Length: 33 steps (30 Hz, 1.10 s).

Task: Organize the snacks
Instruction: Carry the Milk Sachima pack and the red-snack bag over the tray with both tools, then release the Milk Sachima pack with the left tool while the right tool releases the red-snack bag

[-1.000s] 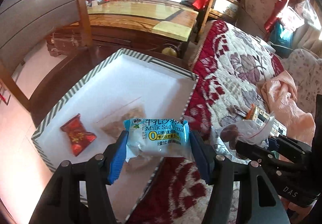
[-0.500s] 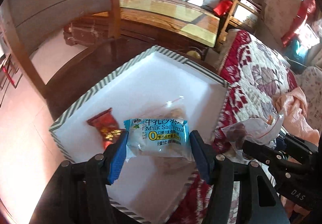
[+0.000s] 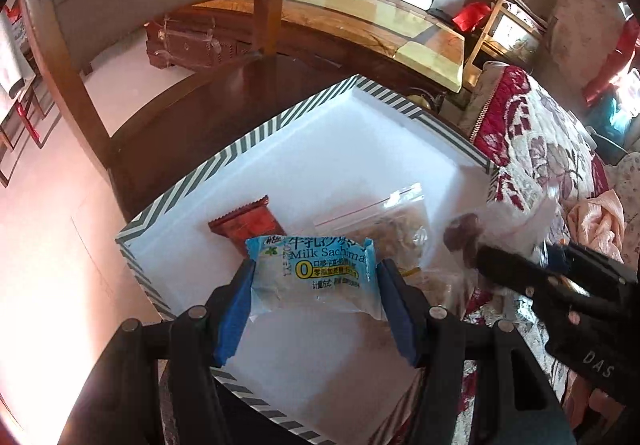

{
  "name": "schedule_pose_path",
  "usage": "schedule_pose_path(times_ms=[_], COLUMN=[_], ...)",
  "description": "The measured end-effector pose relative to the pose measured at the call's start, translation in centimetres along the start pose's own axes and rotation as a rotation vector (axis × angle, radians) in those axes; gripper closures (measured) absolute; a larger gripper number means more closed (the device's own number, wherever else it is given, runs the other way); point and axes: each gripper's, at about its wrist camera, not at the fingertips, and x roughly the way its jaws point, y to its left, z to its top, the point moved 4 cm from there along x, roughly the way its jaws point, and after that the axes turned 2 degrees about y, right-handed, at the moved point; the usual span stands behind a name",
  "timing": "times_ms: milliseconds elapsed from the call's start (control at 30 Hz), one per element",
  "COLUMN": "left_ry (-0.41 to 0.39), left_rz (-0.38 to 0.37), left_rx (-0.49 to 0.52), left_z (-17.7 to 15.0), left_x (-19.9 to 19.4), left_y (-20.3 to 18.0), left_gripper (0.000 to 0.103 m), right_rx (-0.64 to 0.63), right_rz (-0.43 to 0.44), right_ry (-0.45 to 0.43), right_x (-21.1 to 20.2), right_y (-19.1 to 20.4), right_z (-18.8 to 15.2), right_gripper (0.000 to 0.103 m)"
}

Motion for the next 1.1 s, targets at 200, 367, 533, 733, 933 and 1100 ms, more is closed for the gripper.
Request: schedule_pose_path(times_ms=[200, 367, 533, 733, 933, 1100], left_ry=[0.016, 0.025, 0.027, 0.031, 0.04, 0.029], left_rz=[0.009, 0.02, 0.035, 0.046, 0.059, 0.075], left_rx=[-0.014, -0.013, -0.013, -0.009, -0.032, -0.028], left_z=[-0.1, -0.2, -0.2, -0.2, -0.5, -0.6], left_x=[0.6, 1.1, 1.3, 1.6, 1.6, 0.9], left_y=[0.8, 0.9, 1.0, 1.0, 1.2, 1.2], left_gripper=[0.039, 0.039, 0.039, 0.036, 0.03, 0.026], right_rx=[-0.026, -0.082, -0.152, -0.138, -0.082, -0.056], right_rz=[-0.038, -0.082, -0.151, -0.093, -0.012, -0.003], right_ry=[-0.005, 0.005, 0.03, 0.014, -0.003, 0.003], right_x=[1.7, 3.7, 6.1, 6.4, 5.0, 4.4], right_y=[0.6, 1.9, 2.8, 3.3, 3.5, 3.2], right_z=[2.1, 3.5, 3.9, 3.8, 3.5, 3.1], right_gripper=[0.07, 0.07, 0.07, 0.067, 0.047, 0.047])
